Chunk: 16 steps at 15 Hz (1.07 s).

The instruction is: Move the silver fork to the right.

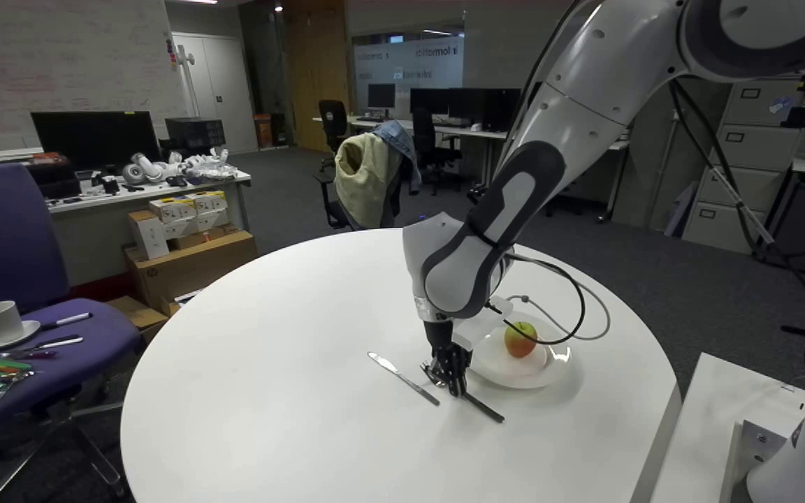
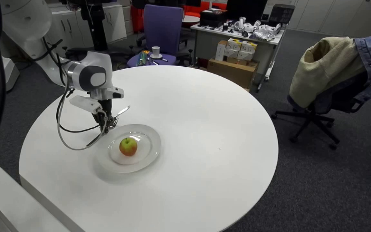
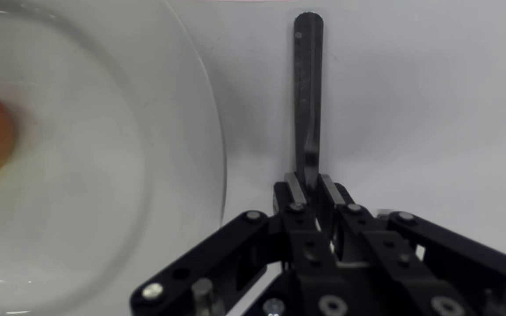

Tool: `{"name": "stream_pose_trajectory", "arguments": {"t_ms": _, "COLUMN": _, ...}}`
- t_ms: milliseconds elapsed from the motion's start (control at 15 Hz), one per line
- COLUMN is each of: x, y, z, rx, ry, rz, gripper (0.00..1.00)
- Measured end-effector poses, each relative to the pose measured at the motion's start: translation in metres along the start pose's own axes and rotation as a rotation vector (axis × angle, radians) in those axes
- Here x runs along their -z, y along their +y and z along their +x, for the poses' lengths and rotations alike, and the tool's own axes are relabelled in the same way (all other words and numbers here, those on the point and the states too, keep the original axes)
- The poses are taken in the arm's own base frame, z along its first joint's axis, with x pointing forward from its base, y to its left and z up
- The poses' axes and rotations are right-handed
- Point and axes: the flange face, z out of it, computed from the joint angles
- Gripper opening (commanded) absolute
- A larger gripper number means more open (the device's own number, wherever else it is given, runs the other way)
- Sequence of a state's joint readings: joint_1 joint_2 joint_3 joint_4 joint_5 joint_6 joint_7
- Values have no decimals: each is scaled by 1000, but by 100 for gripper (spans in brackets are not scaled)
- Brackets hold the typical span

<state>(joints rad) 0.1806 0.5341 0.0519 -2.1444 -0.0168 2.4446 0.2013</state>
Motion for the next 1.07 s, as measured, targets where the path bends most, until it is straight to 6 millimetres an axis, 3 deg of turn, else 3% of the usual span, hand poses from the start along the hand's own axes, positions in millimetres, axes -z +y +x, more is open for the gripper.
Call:
{"name": "stream_pose_trajectory", "arguments": {"t_ms": 600, "x": 0, "y": 3, "z": 0, "rx": -4, "ry": 0, "rz": -1, "gripper": 6}}
{"name": "stream_pose_trajectory", "arguments": {"t_ms": 667, "x": 0, "y": 3, "z": 0, "rx": -5, "ry": 0, "rz": -1, "gripper": 38}}
{"name": "stream_pose_trajectory", "arguments": {"t_ms": 800, "x": 0, "y": 3, "z": 0, "rx": -5, "ry": 0, "rz": -2, "gripper": 44}}
{"name": "stream_pose_trajectory", "arguments": {"t_ms": 933, "x": -1, "y": 6, "z": 0, "rx": -10, "ry": -2, "rz": -3, "gripper": 59}}
{"name": "stream_pose_trajectory", "arguments": {"t_ms": 1067, "x": -2, "y": 10, "z": 0, "rx": -16, "ry": -4, "rz": -6, "gripper": 44}}
